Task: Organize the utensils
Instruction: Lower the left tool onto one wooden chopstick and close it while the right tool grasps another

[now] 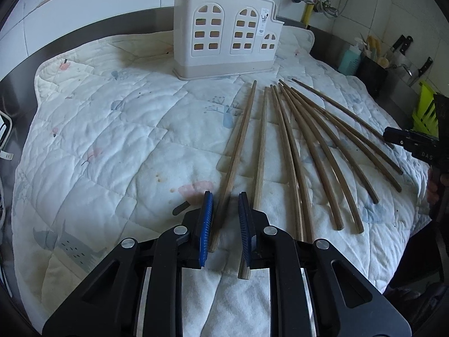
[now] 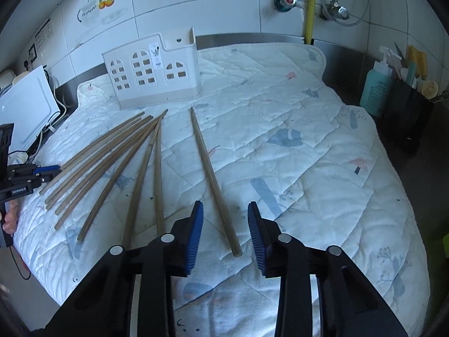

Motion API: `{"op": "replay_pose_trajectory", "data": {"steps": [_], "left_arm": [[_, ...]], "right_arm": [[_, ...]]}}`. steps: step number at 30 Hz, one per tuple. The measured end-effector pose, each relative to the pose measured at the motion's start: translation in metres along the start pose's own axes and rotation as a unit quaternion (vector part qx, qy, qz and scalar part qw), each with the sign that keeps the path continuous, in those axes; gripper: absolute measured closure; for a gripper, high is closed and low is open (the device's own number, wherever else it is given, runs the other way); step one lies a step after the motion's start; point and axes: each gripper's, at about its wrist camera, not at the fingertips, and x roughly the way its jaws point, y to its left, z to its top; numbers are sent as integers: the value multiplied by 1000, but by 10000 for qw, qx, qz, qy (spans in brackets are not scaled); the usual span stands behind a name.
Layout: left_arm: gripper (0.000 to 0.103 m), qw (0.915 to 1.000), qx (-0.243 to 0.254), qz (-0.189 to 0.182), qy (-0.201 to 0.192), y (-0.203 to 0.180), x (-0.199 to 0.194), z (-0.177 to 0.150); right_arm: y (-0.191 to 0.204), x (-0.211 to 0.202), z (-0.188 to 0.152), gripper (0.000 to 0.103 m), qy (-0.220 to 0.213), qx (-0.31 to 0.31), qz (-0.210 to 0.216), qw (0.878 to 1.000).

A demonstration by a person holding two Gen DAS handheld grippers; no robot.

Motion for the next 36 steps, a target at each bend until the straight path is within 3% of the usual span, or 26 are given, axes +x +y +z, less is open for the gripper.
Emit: {"op": "replay_pose_trajectory", "data": {"steps": [13,21,29,36], "left_arm": [[88,9996,-48,278,-102,-8,0,-1],[98,9998,-77,148,-111,-15,-5,-3],[95,9995,134,280,-6,-20,-1,-4],[97,9995,-68,298,-56,-19,-3,-2]], "right_arm": [[7,2,-10,96,-82,-268,-76,9996],[15,-28,-5,96,-423,-200,-3,9989],[25,-47,3,96,-685,-227,83,9974],[30,-51,8,96,-749,-222,110,9969]]}}
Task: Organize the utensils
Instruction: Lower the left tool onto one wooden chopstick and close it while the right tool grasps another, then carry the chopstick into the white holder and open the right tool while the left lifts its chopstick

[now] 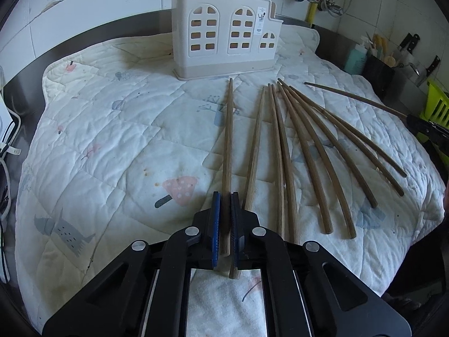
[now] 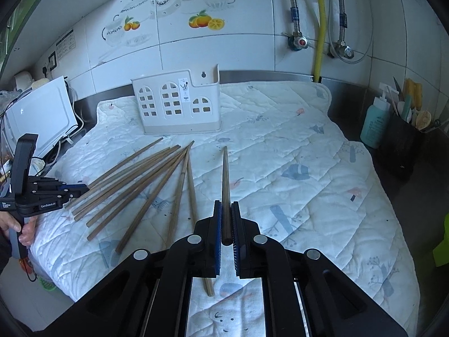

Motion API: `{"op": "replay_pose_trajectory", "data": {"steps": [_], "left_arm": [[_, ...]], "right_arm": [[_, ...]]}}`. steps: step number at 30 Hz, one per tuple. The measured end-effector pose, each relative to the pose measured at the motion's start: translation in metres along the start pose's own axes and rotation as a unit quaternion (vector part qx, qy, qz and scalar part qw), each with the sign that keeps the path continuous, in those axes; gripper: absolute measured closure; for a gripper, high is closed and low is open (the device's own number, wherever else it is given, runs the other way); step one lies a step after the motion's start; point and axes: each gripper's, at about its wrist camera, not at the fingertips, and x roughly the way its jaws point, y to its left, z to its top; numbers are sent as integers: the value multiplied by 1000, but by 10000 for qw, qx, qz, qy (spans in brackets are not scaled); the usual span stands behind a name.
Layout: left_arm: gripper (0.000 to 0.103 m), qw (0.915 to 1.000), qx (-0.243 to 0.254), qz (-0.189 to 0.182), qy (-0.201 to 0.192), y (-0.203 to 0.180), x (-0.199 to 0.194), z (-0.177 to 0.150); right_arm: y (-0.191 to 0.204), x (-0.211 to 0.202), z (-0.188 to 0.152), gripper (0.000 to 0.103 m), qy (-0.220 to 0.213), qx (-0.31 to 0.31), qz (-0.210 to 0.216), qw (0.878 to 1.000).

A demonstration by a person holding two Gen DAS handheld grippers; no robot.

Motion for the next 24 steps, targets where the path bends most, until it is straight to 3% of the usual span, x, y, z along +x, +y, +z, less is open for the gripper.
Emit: {"op": "replay_pose_trajectory", "data": {"steps": [13,24], "left_arm": [[98,9949,-325,-91,-956,2,-61,30],[98,9911,-327,-36,-1291,1,-77,68]], "right_arm": [[-2,-36,58,96,-458,-220,96,9987],[2,-43,135,97,-669,-540,475,9952]]}}
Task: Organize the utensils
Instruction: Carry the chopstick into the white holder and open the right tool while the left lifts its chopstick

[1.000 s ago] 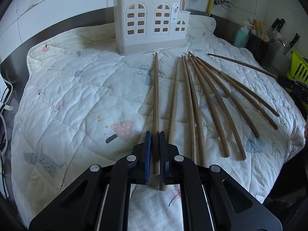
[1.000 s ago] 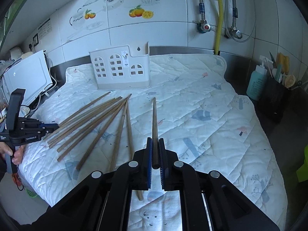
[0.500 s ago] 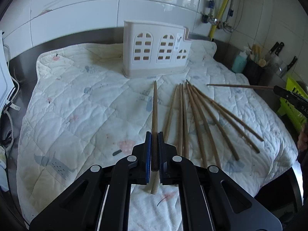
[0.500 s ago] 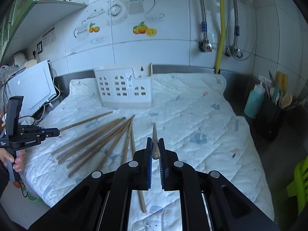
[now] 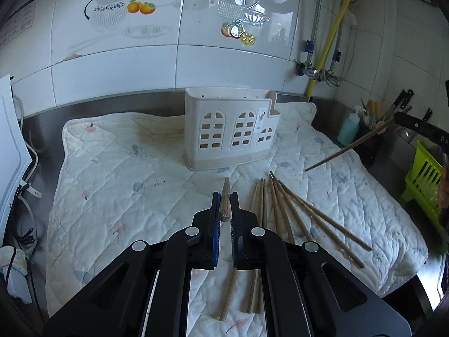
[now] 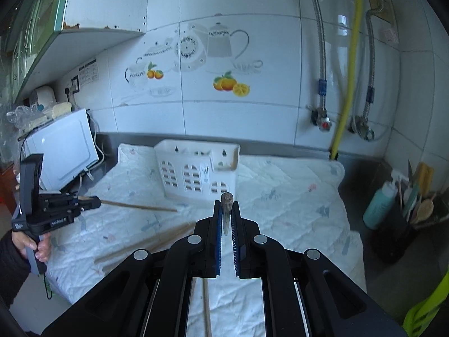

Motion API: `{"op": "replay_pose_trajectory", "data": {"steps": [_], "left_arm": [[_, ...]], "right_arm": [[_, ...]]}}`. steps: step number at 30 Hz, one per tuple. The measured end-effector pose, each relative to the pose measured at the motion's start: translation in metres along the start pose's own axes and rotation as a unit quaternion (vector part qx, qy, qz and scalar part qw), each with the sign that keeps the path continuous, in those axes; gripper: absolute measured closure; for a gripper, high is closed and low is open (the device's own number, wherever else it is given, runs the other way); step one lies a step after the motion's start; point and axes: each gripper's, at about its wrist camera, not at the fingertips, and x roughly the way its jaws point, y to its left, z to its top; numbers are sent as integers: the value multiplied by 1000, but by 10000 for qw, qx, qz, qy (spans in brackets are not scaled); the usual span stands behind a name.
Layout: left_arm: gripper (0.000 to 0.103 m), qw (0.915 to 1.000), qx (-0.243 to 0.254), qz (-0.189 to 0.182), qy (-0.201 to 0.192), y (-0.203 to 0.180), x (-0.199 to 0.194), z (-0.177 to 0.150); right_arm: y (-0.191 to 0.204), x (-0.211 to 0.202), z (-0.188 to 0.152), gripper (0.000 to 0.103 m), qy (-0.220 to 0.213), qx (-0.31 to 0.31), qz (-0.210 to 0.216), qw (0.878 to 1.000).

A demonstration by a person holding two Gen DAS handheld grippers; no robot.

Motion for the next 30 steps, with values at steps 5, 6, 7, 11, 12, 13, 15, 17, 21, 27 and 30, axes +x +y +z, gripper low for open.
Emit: {"op": "replay_pose_trajectory", "data": {"steps": [5,6,7,11,12,13,15,17,21,27,30], "left_arm": [[98,9999,-7,-23,-129,0,-2,22],[98,9999,-2,-29,-155,0,-3,26],[98,9998,11,-40,-187,-1,-4,31],[98,9995,92,-45,-297,-3,-8,47],[98,9994,103,-45,-319,-4,-9,50],[98,9994,114,-36,-335,-4,-9,53],[98,9993,103,-58,-367,-3,-9,60],[98,9991,111,-55,-402,-3,-11,65],[98,9986,117,-53,-517,-1,-15,80],[98,9952,222,-12,-948,-3,-34,119],[98,9928,276,17,-1163,-6,-42,141]], "right_arm": [[-5,11,54,97,-206,16,180,9996],[-3,15,67,97,-229,-48,170,9996],[-2,18,76,97,-244,-87,175,9995],[4,39,112,96,-227,-218,144,9994],[5,46,118,97,-189,-229,123,9995],[7,55,123,97,-139,-265,75,9995],[7,74,130,97,54,-278,58,9996],[6,93,133,97,226,-232,50,9995],[1,128,131,96,581,-41,109,9982],[-3,145,124,89,648,96,151,9977],[-6,138,123,71,498,84,73,9987]]}}
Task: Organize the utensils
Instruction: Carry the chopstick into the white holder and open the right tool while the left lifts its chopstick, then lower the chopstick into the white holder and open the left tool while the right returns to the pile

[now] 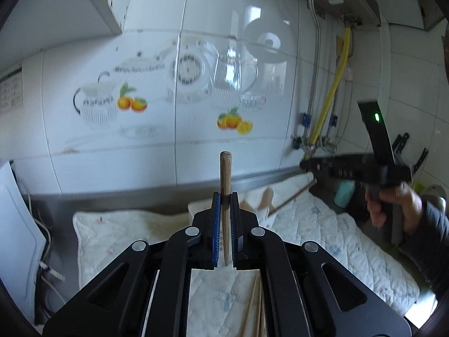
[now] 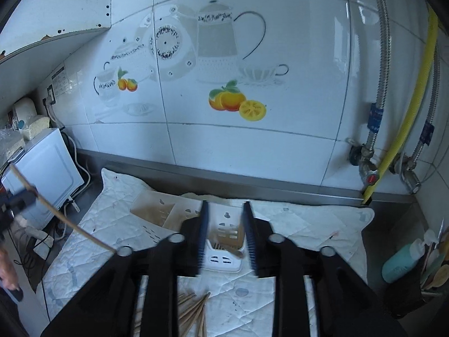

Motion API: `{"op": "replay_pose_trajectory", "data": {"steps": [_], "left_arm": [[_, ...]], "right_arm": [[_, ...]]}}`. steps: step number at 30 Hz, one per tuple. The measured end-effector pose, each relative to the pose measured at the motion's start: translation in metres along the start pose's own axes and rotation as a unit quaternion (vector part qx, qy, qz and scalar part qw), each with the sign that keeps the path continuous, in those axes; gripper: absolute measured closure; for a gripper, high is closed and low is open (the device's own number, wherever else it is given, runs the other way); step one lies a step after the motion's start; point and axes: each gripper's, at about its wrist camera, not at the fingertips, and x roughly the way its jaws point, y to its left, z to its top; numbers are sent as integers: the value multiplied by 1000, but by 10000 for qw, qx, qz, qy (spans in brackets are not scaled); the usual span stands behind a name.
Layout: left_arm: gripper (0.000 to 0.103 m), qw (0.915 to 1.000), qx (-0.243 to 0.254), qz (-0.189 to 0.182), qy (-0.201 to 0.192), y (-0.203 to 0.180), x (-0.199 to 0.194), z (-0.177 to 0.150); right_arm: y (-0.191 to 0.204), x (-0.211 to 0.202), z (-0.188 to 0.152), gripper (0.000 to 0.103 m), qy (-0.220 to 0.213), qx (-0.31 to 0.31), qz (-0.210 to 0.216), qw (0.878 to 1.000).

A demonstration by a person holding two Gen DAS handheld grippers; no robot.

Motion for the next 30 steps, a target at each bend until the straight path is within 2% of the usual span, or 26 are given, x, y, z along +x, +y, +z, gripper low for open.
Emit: {"op": "replay_pose_trajectory", "data": {"steps": [4,9,15,19,23,30], "left_arm": [[98,9996,67,65,-269,0,0,33],[98,9987,33,226,-450,3,12,57],[98,9976,28,482,-495,7,42,55],[98,9977,-395,387,-390,21,58,50],[98,9974,-416,300,-500,21,53,59],[98,9950,-337,439,-836,17,48,74]], "right_arm": [[-1,-17,-5,70,-177,-42,24,9998],[5,-38,-25,69,-338,-208,-10,9992],[9,-54,-63,66,-415,-111,124,9990],[12,-58,-91,66,-354,-86,132,9993],[11,-60,-107,66,-324,-41,152,9994],[9,-59,-120,66,-295,78,174,9994]]}}
